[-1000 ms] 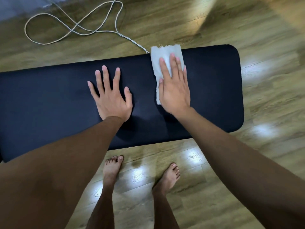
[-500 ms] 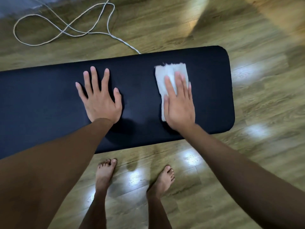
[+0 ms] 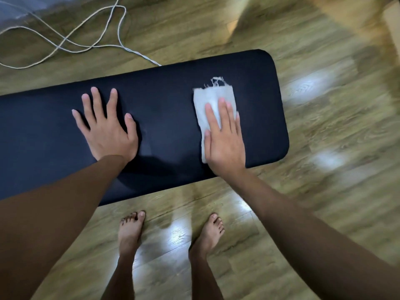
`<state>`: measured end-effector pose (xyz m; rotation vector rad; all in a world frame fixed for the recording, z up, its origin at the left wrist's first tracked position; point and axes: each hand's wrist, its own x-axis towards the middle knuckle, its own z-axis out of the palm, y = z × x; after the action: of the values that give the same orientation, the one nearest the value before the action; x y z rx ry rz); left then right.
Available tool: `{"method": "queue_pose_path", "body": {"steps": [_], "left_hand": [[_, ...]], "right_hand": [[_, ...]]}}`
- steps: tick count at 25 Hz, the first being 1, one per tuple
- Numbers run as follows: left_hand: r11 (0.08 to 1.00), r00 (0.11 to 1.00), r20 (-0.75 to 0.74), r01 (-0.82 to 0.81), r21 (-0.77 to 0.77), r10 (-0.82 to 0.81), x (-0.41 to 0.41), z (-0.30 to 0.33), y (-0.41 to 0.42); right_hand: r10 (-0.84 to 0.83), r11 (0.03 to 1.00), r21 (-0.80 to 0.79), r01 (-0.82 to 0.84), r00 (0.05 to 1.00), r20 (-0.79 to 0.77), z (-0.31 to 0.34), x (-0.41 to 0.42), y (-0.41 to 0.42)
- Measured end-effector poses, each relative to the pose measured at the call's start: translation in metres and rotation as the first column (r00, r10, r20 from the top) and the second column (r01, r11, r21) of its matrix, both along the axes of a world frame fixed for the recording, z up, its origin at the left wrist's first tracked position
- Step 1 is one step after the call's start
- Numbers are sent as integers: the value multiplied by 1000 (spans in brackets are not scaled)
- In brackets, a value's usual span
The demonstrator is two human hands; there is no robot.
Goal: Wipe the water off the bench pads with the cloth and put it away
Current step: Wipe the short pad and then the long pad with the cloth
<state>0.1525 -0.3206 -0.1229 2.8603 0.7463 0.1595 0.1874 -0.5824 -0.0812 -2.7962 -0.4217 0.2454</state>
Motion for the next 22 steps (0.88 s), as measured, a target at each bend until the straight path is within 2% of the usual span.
{"method": "queue_pose_path", "body": {"steps": [3, 6, 8, 13, 15, 19, 22], "left_hand": [[1000, 1000, 3, -2, 6, 2, -1, -3, 2], [1000, 1000, -5, 1, 23, -1, -1, -4, 3], [1000, 1000, -17, 24, 16, -23, 1, -1, -1], [997, 988, -144, 60, 39, -53, 6, 18, -14], [991, 986, -111, 129, 27, -125, 21, 29, -44], [977, 984, -40, 169, -128, -175, 75, 40, -131], [974, 973, -94, 200, -103, -209, 87, 22, -149]], "right_hand": [[29, 999, -18, -29, 1000, -6, -1, -53, -28], [57, 998, -15, -57, 998, -4, -5, -49, -30], [89, 996, -18, -89, 996, 6, -5, -21, -19], [58, 998, -13, -59, 995, -85, 1, 90, 2], [73, 997, -12, -74, 992, -99, 3, 108, 3], [-7, 1000, 3, 7, 998, -63, 3, 50, -34], [-47, 999, -9, 47, 999, -22, 3, -15, -79]]}}
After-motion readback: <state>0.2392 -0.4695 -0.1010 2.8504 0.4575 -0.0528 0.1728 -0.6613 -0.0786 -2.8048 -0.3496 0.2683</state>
